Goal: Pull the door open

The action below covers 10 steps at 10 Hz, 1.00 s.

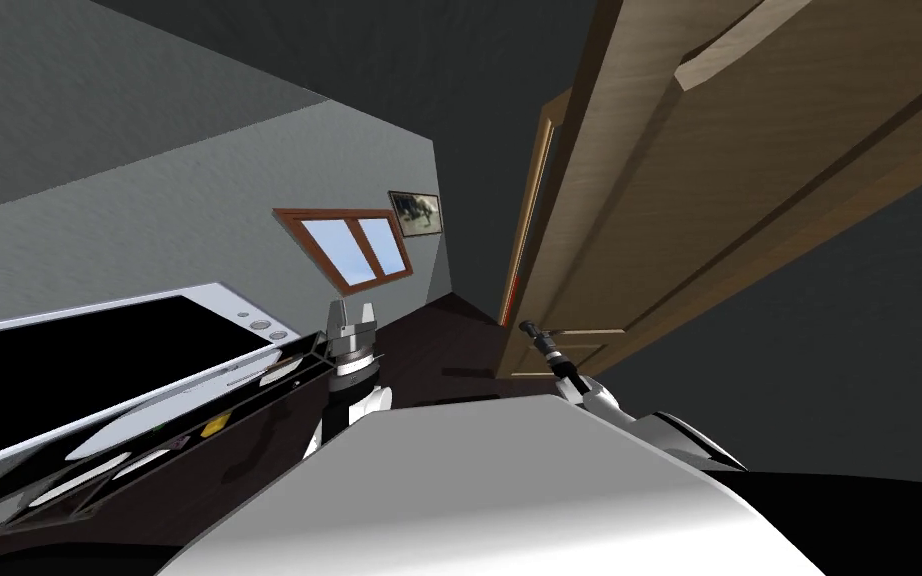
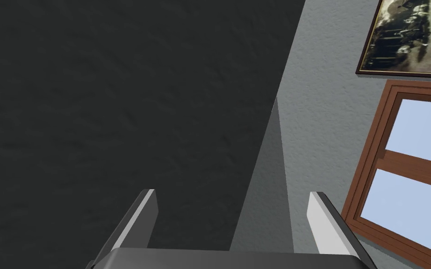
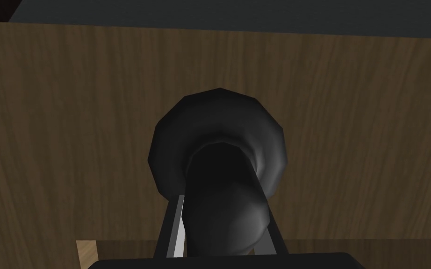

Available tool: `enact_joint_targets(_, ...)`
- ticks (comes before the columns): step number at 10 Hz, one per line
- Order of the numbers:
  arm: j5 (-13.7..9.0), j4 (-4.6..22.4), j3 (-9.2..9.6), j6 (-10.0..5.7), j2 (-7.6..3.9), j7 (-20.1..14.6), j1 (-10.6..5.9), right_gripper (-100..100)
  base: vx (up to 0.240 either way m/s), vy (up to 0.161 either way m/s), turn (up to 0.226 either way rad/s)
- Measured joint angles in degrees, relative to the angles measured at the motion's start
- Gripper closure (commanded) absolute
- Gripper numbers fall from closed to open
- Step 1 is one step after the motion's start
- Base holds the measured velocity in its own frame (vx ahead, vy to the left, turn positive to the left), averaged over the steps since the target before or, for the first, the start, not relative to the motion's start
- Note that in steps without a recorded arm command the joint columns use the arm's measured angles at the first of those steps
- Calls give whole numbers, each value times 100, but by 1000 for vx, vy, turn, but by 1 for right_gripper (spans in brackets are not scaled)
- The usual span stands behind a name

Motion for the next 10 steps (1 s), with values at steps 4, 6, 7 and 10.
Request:
enact_joint_targets(4, -88, 25, 31, 261, 119, 151, -210, 100, -144, -55, 72)
enact_joint_targets(6, -134, 55, 32, 381, 169, 220, -342, 100, -155, -59, 57)
enact_joint_targets(7, -146, 91, 39, 401, 186, 237, -402, 100, -172, -80, 48)
enact_joint_targets(10, -160, 148, 71, 452, 257, 276, -491, 100, -128, -36, 62)
